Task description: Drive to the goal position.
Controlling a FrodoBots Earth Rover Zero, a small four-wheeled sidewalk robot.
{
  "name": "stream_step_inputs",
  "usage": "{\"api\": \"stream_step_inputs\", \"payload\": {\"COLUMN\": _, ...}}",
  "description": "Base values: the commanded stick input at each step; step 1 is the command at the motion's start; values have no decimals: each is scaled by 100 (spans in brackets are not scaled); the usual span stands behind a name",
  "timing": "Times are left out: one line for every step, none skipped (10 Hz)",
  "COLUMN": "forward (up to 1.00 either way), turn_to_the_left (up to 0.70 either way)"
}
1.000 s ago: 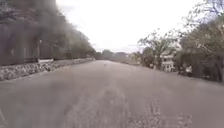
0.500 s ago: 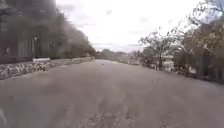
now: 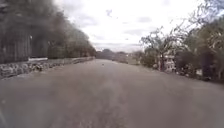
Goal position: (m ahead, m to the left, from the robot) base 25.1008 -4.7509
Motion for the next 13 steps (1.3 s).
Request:
{"api": "stream_step_inputs", "payload": {"forward": 70, "turn_to_the_left": 0}}
{"api": "stream_step_inputs", "payload": {"forward": 70, "turn_to_the_left": 0}}
{"api": "stream_step_inputs", "payload": {"forward": 70, "turn_to_the_left": 0}}
{"api": "stream_step_inputs", "payload": {"forward": 70, "turn_to_the_left": 0}}
{"api": "stream_step_inputs", "payload": {"forward": 70, "turn_to_the_left": 0}}
{"api": "stream_step_inputs", "payload": {"forward": 70, "turn_to_the_left": 0}}
{"api": "stream_step_inputs", "payload": {"forward": 70, "turn_to_the_left": 0}}
{"api": "stream_step_inputs", "payload": {"forward": 70, "turn_to_the_left": 0}}
{"api": "stream_step_inputs", "payload": {"forward": 70, "turn_to_the_left": 0}}
{"api": "stream_step_inputs", "payload": {"forward": 70, "turn_to_the_left": 0}}
{"api": "stream_step_inputs", "payload": {"forward": 70, "turn_to_the_left": 0}}
{"api": "stream_step_inputs", "payload": {"forward": 70, "turn_to_the_left": 0}}
{"api": "stream_step_inputs", "payload": {"forward": 70, "turn_to_the_left": 0}}
